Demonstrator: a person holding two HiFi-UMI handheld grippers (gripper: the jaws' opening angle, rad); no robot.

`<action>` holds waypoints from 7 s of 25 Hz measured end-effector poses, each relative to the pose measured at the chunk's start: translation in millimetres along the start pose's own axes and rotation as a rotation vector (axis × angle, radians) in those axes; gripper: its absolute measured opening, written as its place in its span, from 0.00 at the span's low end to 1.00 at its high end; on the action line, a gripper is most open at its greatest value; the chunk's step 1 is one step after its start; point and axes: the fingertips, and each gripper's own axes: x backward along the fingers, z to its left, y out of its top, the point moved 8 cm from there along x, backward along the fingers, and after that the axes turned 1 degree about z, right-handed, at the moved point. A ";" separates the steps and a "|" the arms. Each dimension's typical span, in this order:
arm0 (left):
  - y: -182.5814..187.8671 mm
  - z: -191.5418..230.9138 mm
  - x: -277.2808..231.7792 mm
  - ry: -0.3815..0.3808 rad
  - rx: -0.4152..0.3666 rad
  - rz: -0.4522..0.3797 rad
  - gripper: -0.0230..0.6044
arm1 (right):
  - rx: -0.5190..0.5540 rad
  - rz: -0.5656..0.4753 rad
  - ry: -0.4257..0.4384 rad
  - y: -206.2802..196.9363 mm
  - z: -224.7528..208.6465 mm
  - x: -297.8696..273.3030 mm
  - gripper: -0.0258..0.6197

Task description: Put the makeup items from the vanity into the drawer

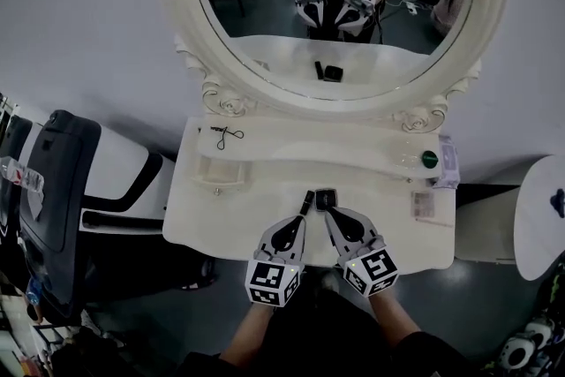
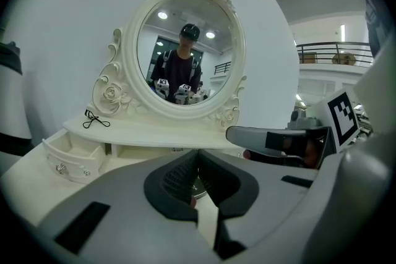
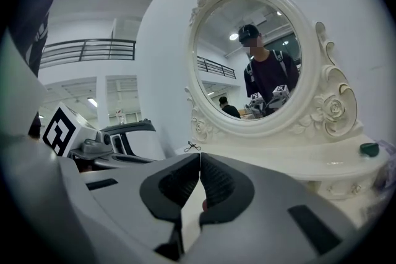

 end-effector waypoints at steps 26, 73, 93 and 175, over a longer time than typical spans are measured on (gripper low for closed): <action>-39.1 38.0 -60.2 0.038 -0.015 0.169 0.06 | -0.081 0.053 -0.053 -23.3 -36.4 -40.9 0.08; -83.3 38.3 -114.0 0.174 -0.082 0.404 0.20 | -0.156 0.127 -0.101 -65.9 -83.6 -28.7 0.08; -27.3 21.5 -88.7 0.145 -0.089 0.266 0.20 | -0.103 0.068 -0.067 -24.3 -67.0 -19.7 0.08; 29.8 137.1 92.8 0.481 0.034 -0.045 0.20 | 0.057 0.037 0.323 26.9 100.1 -129.4 0.08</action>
